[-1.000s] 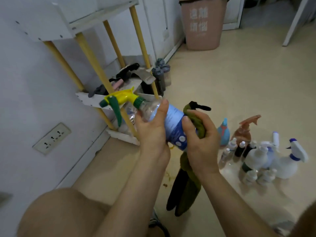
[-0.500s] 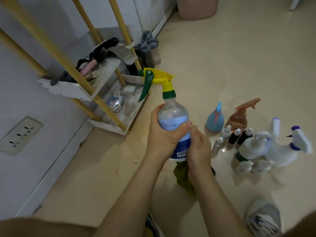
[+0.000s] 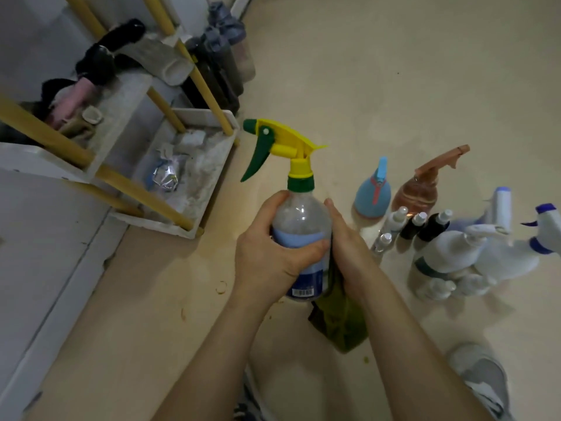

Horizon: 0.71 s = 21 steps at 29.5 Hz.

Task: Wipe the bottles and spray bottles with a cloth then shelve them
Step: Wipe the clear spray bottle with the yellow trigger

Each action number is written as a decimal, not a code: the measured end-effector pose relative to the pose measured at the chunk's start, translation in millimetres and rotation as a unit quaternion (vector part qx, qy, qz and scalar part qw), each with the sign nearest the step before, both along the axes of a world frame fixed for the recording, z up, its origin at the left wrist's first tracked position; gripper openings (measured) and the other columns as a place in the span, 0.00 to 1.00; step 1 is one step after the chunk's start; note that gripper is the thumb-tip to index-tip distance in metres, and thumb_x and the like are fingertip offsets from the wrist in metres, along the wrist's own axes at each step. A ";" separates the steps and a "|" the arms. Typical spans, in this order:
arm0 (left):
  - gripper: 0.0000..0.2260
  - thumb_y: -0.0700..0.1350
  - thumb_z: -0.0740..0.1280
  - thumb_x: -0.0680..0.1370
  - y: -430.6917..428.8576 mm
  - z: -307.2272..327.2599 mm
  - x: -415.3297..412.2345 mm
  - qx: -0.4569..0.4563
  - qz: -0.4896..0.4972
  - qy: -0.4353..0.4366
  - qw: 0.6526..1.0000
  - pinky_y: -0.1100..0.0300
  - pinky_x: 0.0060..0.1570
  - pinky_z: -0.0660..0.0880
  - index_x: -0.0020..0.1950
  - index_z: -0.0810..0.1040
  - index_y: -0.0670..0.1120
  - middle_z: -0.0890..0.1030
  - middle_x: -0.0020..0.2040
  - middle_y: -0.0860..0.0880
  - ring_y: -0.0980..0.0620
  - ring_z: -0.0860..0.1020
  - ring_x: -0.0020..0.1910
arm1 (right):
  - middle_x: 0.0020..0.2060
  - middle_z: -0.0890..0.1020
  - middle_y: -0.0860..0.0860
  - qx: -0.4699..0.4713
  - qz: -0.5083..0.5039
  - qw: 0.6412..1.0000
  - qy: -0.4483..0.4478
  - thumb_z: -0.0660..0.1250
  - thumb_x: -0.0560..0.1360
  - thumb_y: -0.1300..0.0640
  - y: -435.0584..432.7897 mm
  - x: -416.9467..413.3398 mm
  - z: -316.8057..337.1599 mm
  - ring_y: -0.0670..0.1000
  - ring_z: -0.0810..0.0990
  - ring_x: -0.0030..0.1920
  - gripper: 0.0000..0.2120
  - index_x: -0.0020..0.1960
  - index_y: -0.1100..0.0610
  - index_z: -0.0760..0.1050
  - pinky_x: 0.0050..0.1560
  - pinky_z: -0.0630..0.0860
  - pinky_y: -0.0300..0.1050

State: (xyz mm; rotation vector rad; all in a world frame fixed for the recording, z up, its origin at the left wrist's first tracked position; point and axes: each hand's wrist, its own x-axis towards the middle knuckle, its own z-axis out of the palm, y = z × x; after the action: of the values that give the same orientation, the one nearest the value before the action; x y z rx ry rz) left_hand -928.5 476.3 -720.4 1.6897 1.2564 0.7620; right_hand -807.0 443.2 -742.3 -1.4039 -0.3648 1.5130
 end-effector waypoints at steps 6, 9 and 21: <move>0.33 0.60 0.75 0.64 34.8 -40.3 19.0 0.038 0.109 -0.032 0.993 0.60 0.52 0.80 0.68 0.73 0.54 0.79 0.58 0.60 0.60 0.79 0.55 | 0.42 0.82 0.55 -0.029 -0.029 0.993 -0.107 0.53 0.84 0.50 10.0 -9.9 -29.0 0.57 0.81 0.48 0.18 0.48 0.59 0.76 0.48 0.77 0.48; 0.29 0.55 0.78 0.66 55.8 -56.5 32.5 0.033 0.103 0.005 0.994 0.66 0.50 0.77 0.64 0.70 0.59 0.75 0.55 0.66 0.61 0.77 0.53 | 0.45 0.83 0.49 -0.057 -0.130 0.981 -0.136 0.59 0.82 0.55 4.1 -9.2 -50.6 0.53 0.82 0.50 0.11 0.47 0.48 0.79 0.54 0.80 0.53; 0.35 0.48 0.79 0.66 142.2 -175.6 122.1 -0.060 0.057 0.110 0.990 0.57 0.55 0.72 0.66 0.62 0.52 0.76 0.62 0.51 0.45 0.75 0.61 | 0.55 0.78 0.35 -0.055 -0.134 0.974 -0.172 0.63 0.80 0.59 -9.6 19.6 -91.7 0.38 0.76 0.57 0.14 0.60 0.42 0.77 0.59 0.74 0.37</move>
State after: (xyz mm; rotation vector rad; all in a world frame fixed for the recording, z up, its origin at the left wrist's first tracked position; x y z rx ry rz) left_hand -806.4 618.5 -896.1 1.6474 1.5323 0.5637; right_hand -787.4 433.6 -834.0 -1.7340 -0.2893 1.0839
